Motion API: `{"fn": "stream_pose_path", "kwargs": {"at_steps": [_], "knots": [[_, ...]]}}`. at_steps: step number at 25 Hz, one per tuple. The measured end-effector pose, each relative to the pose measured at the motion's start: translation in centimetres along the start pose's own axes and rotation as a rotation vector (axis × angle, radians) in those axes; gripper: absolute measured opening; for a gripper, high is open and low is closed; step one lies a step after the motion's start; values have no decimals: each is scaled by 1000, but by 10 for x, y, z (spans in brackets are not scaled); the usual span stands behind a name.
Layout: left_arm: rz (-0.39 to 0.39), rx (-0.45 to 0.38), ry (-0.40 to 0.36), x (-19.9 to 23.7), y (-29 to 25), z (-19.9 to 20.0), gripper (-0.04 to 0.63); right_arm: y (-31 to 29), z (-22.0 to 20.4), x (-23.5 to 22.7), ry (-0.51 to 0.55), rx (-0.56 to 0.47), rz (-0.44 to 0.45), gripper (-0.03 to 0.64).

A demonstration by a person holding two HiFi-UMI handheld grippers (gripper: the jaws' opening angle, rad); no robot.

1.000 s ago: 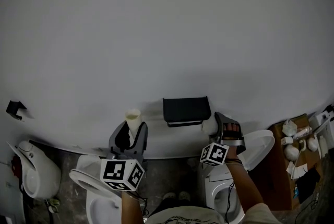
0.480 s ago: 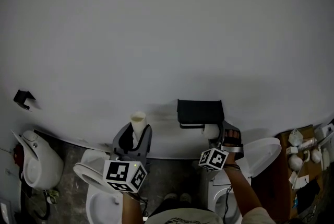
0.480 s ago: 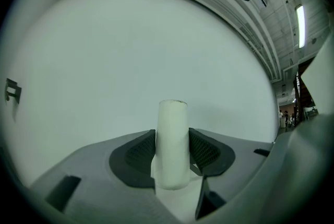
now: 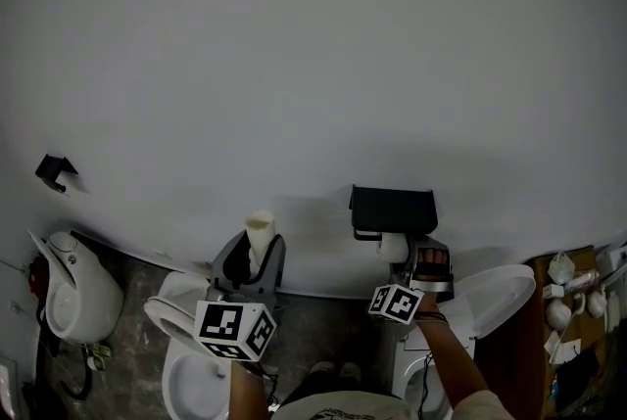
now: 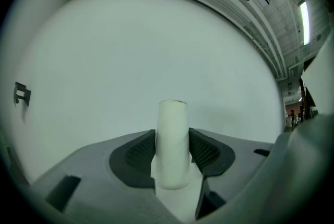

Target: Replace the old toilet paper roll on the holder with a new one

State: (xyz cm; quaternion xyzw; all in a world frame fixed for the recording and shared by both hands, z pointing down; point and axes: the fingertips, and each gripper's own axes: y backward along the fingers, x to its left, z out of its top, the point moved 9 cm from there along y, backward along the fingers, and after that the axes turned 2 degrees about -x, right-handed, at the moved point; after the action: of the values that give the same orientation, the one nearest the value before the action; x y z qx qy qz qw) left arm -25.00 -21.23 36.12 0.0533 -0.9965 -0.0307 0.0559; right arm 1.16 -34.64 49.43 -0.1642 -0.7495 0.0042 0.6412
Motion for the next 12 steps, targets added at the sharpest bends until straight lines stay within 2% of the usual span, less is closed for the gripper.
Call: {"fn": "stream_pose_path", "kwargs": {"at_steps": [9, 12], "knots": [[25, -4, -3, 12, 12, 3, 196, 2, 33, 2, -19, -70, 17, 336], [21, -5, -5, 13, 12, 4, 196, 5, 37, 4, -55, -103, 49, 377]]}}
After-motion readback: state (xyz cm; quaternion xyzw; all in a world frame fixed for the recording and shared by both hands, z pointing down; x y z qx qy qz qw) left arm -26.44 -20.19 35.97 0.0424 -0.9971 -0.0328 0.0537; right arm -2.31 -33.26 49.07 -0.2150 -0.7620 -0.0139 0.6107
